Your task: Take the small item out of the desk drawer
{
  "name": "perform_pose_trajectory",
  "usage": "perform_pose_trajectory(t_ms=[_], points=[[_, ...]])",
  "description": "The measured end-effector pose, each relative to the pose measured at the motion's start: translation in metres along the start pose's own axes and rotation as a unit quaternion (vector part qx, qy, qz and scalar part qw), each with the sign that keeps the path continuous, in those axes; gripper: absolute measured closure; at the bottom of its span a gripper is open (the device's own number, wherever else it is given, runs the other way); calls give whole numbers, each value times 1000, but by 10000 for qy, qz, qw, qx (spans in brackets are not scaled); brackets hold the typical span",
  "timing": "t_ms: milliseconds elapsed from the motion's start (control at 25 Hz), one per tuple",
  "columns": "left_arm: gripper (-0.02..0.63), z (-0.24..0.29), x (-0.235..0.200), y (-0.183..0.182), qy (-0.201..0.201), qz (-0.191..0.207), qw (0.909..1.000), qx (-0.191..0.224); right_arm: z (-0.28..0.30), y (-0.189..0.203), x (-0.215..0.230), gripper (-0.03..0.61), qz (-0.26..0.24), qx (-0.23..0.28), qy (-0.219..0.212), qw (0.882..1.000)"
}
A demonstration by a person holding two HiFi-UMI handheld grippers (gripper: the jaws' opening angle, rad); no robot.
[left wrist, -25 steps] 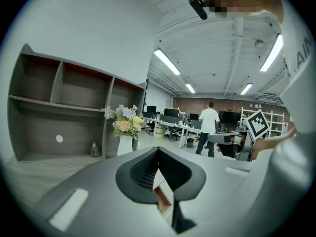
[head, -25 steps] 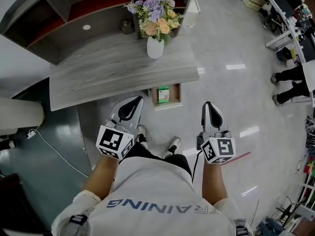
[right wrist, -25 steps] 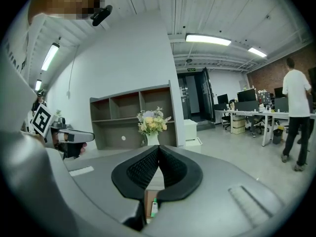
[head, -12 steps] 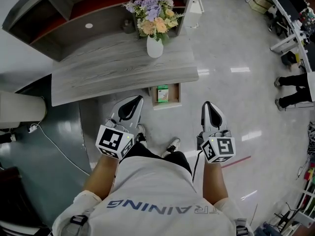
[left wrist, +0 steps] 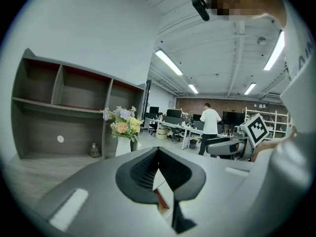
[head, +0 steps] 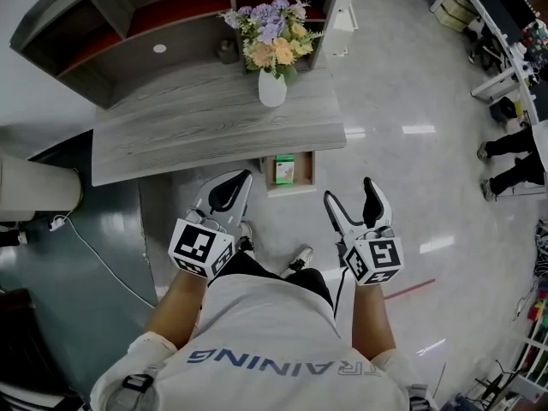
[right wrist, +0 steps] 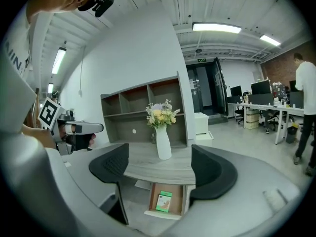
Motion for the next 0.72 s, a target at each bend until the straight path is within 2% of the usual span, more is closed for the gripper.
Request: perform_pose_trajectory(t_ms=[320,520,720], points=[[615,-2,0,-3,23,-13,10000,10,3,1,-1,49,-66,-179,-103,9998],[615,-4,-3,2,-9,-45,10000,-69,12,21,-1,48,21,-544,-117,9984],[615,-3,-9,14,-79,-73,9998,-165,41,64,-2,54,71,-1074,-162,9941]])
Point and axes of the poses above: the fingertips, and each gripper's own axes: z forward along the fingers, x to its right, y out of its underside, the point moved 6 cm from there along -z, backward along the fingers, and after that the axes turned 9 degrees about x, right-handed, at the moved point
